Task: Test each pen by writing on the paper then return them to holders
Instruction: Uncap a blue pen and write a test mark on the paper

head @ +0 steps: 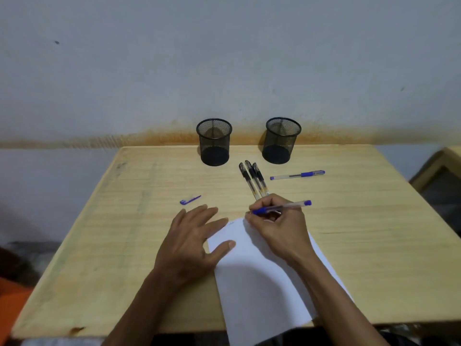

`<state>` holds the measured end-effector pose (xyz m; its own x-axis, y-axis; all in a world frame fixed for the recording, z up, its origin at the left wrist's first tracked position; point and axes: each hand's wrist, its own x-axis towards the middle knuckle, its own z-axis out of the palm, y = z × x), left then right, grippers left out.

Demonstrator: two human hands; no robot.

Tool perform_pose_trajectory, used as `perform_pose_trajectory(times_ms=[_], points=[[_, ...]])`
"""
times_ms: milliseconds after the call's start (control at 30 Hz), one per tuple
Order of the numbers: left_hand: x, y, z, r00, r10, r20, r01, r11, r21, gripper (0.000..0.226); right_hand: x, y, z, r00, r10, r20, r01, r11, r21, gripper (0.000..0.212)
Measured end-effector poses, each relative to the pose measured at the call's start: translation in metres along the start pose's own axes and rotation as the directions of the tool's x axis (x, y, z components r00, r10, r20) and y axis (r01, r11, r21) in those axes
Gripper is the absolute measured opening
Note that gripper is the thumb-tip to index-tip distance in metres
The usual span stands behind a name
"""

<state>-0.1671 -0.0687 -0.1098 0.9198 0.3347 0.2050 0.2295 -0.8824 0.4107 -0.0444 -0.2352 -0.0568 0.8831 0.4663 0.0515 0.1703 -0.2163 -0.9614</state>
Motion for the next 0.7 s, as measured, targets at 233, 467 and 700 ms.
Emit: perform_pose_trajectory(times_ms=[233, 467, 700], points=[[-0.002, -0.005, 0.003, 0.987, 0.135, -0.093, -0.126, 0.987, 0.098, 0.056, 0.014, 0.012, 0.016, 0.999, -0.002, 0.039, 0.007, 0.99, -0.141, 0.015], [0.002, -0.003, -0.001, 0.998, 0.054, 0.023, -0.056, 0.995, 0.077, 0.06, 0.019, 0.028, 0.017, 0.999, -0.016, 0.043, 0.023, 0.985, -0.173, 0.022], [0.003, -0.004, -0.002, 0.998, 0.056, 0.011, -0.057, 0.996, 0.071, 0.057, 0.021, 0.031, 0.018, 0.998, -0.026, 0.06, 0.033, 0.993, -0.113, 0.023]])
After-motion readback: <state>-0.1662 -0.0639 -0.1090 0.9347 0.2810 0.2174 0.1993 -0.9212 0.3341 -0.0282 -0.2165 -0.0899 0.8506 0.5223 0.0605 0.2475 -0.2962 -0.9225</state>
